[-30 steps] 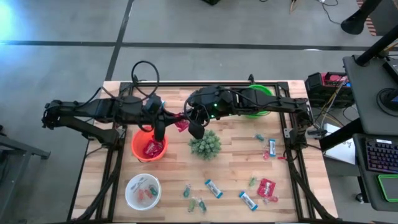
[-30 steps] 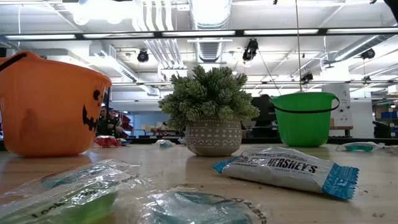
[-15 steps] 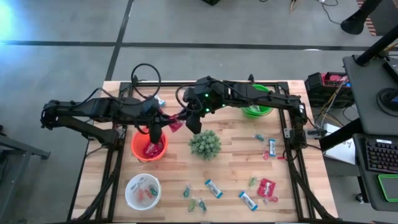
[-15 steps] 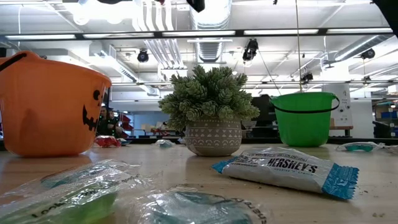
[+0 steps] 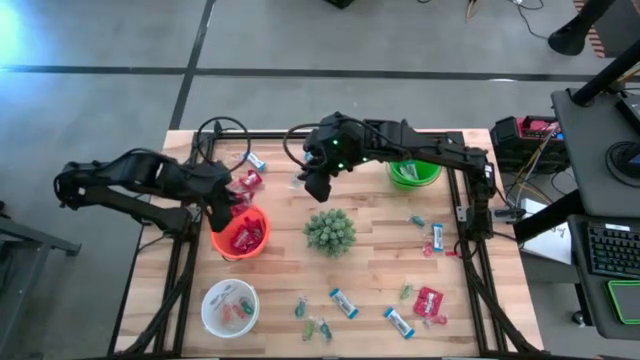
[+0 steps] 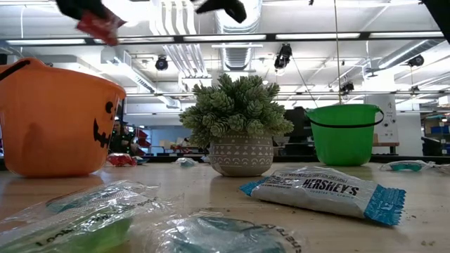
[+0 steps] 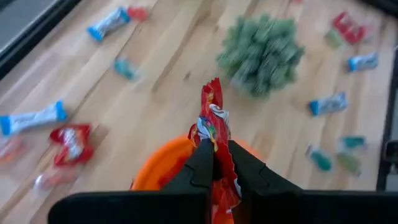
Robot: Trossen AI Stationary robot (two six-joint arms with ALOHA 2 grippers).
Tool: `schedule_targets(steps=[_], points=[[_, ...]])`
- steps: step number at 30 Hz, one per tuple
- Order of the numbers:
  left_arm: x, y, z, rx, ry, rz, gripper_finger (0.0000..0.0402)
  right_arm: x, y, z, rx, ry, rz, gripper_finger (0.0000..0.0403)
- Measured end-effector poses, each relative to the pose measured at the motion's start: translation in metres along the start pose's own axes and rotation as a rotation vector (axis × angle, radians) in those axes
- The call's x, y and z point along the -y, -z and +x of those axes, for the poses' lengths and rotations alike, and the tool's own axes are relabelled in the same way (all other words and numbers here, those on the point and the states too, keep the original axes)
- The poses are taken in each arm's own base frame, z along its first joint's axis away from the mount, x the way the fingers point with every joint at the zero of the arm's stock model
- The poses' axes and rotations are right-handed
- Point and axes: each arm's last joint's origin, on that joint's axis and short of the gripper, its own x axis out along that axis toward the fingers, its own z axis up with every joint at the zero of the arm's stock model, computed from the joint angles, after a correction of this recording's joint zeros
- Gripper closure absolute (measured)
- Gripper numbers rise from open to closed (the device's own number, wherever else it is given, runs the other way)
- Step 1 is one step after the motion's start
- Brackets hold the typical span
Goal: Sort candy
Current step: Put the red candy into the orange bucket
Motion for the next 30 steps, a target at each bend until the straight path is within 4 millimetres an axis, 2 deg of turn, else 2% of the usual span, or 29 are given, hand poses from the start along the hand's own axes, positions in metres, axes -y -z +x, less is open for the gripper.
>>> schedule_targets(steps=[9, 15, 19, 27, 30], points=[[-0.002, 0.014, -0.007, -0.198, 0.17, 0.042, 0.0401, 0.018, 0.028, -0.006, -0.306, 0.11, 0.056, 0.0294], [-0.004, 0.02, -0.006, -0.29, 0.169, 0.116, 0.0399, 0.024, 0.031, -0.009, -0.33, 0.252, 0.041, 0.0293], [-0.005, 0.023, -0.005, -0.323, 0.144, 0.144, 0.0372, 0.027, 0.03, -0.009, -0.312, 0.312, 0.033, 0.0283], [-0.005, 0.022, -0.004, -0.32, 0.151, 0.202, 0.0289, 0.03, 0.028, -0.01, -0.278, 0.398, 0.019, 0.0243], [-0.005, 0.022, -0.004, -0.319, 0.155, 0.231, 0.0273, 0.031, 0.024, -0.007, -0.23, 0.435, 0.008, 0.023]])
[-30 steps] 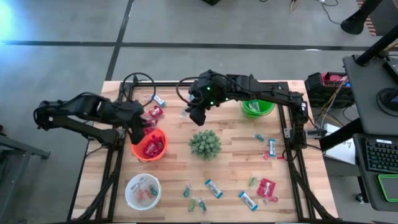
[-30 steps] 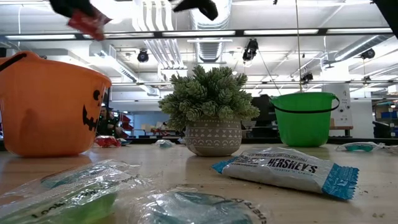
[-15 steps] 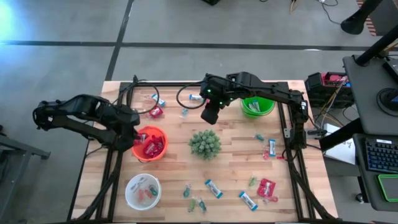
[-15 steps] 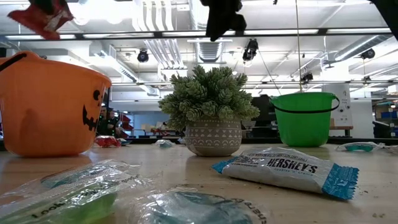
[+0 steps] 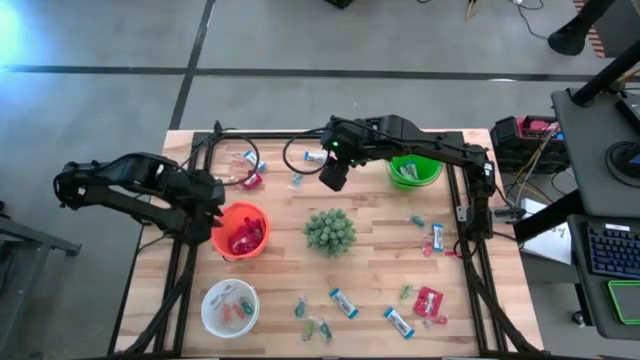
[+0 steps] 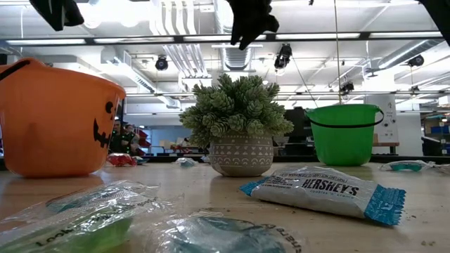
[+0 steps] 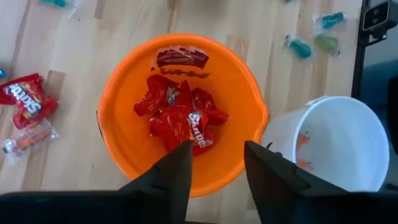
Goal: Sort candy
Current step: Put the red candy into the orange bucket
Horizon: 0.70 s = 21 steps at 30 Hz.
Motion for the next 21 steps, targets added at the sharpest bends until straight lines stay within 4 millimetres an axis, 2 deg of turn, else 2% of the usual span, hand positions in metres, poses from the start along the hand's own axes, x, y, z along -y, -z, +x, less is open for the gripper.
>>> schedule_targets(steps=[4, 9, 14, 21], points=[[0.0, 0.0, 0.0, 0.001, -0.001, 0.022, 0.0268, 0.002, -0.012, 0.005, 0.102, -0.008, 0.005, 0.0217], [0.0, 0.0, 0.0, 0.003, -0.002, 0.062, 0.0267, 0.021, -0.023, 0.011, 0.168, 0.005, 0.044, 0.0209], [-0.001, 0.004, -0.003, 0.006, -0.001, 0.068, 0.0267, 0.06, -0.028, 0.021, 0.158, 0.029, 0.093, 0.0209], [-0.004, 0.007, -0.008, 0.047, -0.055, 0.017, 0.0267, 0.116, -0.036, 0.058, 0.264, -0.123, 0.206, 0.0209]])
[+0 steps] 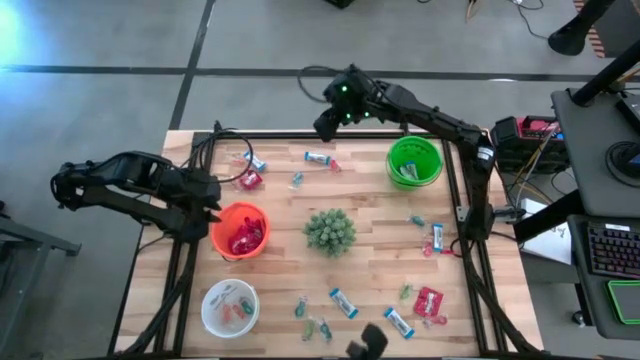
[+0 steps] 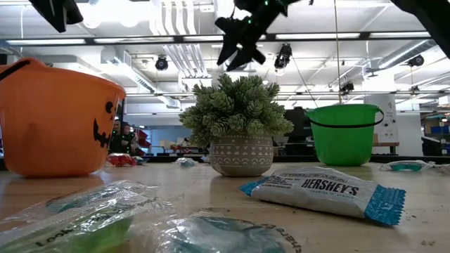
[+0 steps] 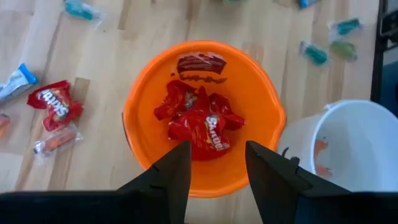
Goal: Sort candy
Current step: Put the red candy into the orange bucket
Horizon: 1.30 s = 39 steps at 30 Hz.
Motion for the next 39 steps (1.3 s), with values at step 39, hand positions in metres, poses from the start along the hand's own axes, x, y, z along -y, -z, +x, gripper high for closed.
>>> schedule_targets(steps=[39], points=[[-0.045, -0.015, 0.0, 0.133, -0.492, -0.386, 0.0267, 0.072, 0.031, 0.075, -0.083, -0.222, -0.061, 0.0209]])
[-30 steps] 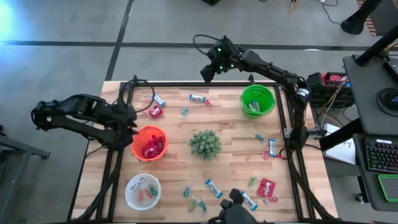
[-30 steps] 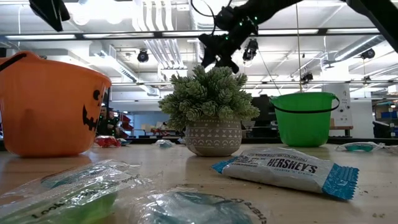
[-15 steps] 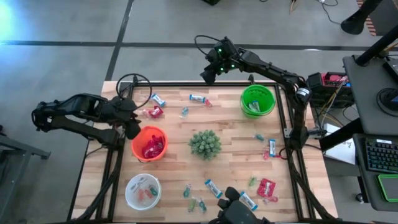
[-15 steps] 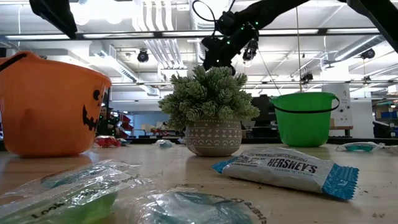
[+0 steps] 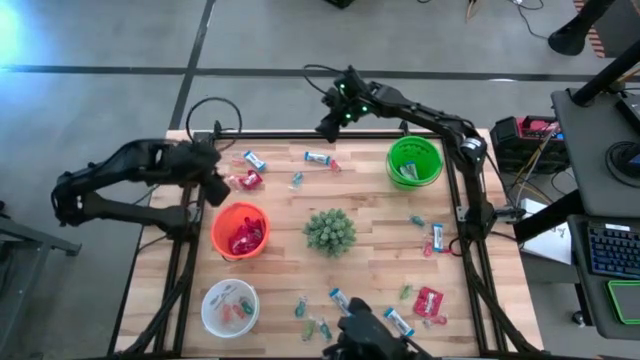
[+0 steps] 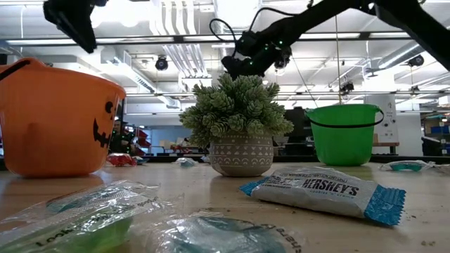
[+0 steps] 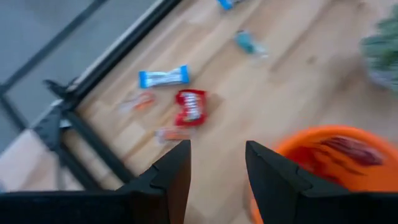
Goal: Sort candy
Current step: Put the red candy into the orange bucket
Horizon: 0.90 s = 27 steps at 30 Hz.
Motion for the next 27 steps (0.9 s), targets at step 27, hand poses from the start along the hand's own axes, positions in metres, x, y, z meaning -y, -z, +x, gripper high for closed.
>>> schedule_targets(steps=[27], points=[[-0.086, -0.08, 0.174, -0.334, 0.058, -0.168, 0.0267, -0.009, -0.019, -0.019, 0.004, 0.006, -0.12, 0.0209]])
